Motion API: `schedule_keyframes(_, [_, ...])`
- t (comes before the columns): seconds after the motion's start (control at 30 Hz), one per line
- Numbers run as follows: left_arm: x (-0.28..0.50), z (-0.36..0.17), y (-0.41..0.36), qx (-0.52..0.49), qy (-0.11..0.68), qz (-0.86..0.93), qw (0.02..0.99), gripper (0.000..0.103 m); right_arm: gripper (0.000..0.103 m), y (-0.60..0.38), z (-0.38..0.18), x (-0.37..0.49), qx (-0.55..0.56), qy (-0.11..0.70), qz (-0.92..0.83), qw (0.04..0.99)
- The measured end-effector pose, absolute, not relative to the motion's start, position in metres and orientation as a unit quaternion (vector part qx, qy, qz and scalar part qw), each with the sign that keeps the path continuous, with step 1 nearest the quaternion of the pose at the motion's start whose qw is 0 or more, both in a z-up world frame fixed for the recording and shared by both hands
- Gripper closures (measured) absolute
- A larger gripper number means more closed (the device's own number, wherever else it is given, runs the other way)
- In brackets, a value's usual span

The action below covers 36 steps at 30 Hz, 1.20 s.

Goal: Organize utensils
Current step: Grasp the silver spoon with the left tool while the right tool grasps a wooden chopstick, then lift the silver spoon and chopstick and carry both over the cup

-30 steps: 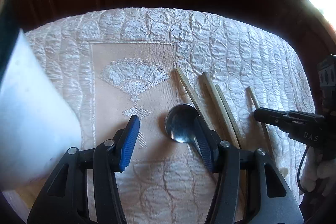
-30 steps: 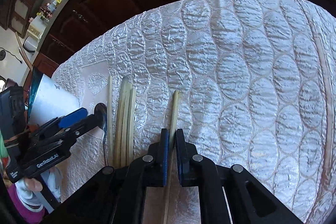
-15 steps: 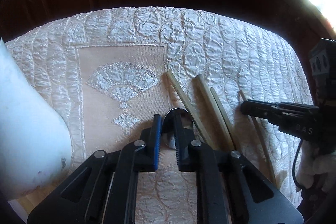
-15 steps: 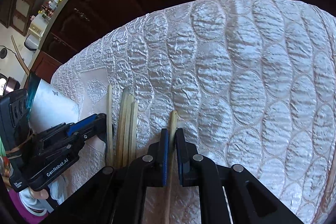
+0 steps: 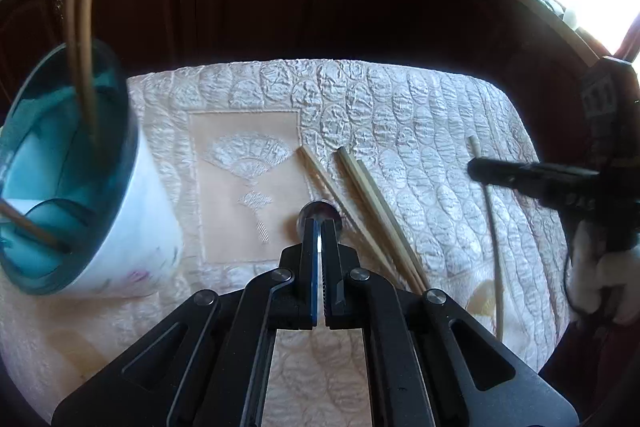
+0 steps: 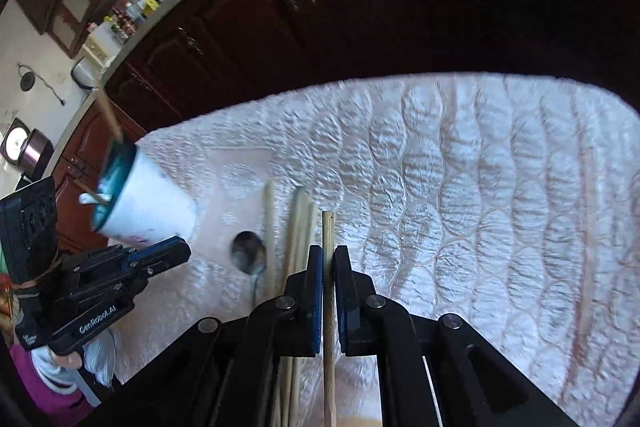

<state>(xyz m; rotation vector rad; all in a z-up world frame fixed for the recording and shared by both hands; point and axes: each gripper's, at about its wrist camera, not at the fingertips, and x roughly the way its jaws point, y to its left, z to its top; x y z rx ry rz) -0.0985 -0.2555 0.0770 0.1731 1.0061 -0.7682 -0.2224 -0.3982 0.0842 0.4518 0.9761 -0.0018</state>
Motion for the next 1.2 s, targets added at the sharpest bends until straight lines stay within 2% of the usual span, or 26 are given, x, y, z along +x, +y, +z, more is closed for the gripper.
schedule_keyframes(0.13, [-0.094, 0.065, -0.254, 0.071, 0.491, -0.361, 0.79, 0.1, 0.098, -0.397, 0.091, -0.234, 0.209, 0.461, -0.006, 0.863])
schedule_keyframes(0.2, [-0.093, 0.054, -0.26, 0.077, 0.498, -0.361, 0.784, 0.087, 0.098, -0.396, 0.089, -0.237, 0.212, 0.462, -0.007, 0.861])
schedule_keyframes(0.27, [-0.09, 0.046, -0.268, 0.083, 0.503, -0.358, 0.783, 0.08, 0.098, -0.396, 0.085, -0.239, 0.216, 0.464, -0.009, 0.859])
schedule_keyframes(0.53, [-0.07, 0.015, -0.289, 0.089, 0.521, -0.35, 0.773, 0.081, 0.098, -0.413, 0.075, -0.245, 0.225, 0.471, -0.011, 0.853])
schedule_keyframes(0.6, [-0.071, 0.013, -0.294, 0.105, 0.509, -0.355, 0.777, 0.092, 0.098, -0.417, 0.074, -0.245, 0.227, 0.47, -0.011, 0.853])
schedule_keyframes(0.73, [-0.073, 0.018, -0.297, 0.107, 0.503, -0.365, 0.776, 0.098, 0.098, -0.422, 0.072, -0.245, 0.231, 0.47, -0.01, 0.852])
schedule_keyframes(0.97, [-0.092, 0.051, -0.268, 0.097, 0.485, -0.376, 0.784, 0.102, 0.098, -0.415, 0.089, -0.25, 0.22, 0.459, 0.0, 0.861])
schedule_keyframes(1.2, [-0.116, 0.098, -0.233, 0.098, 0.433, -0.377, 0.813, 0.102, 0.098, -0.396, 0.131, -0.272, 0.194, 0.427, 0.006, 0.883])
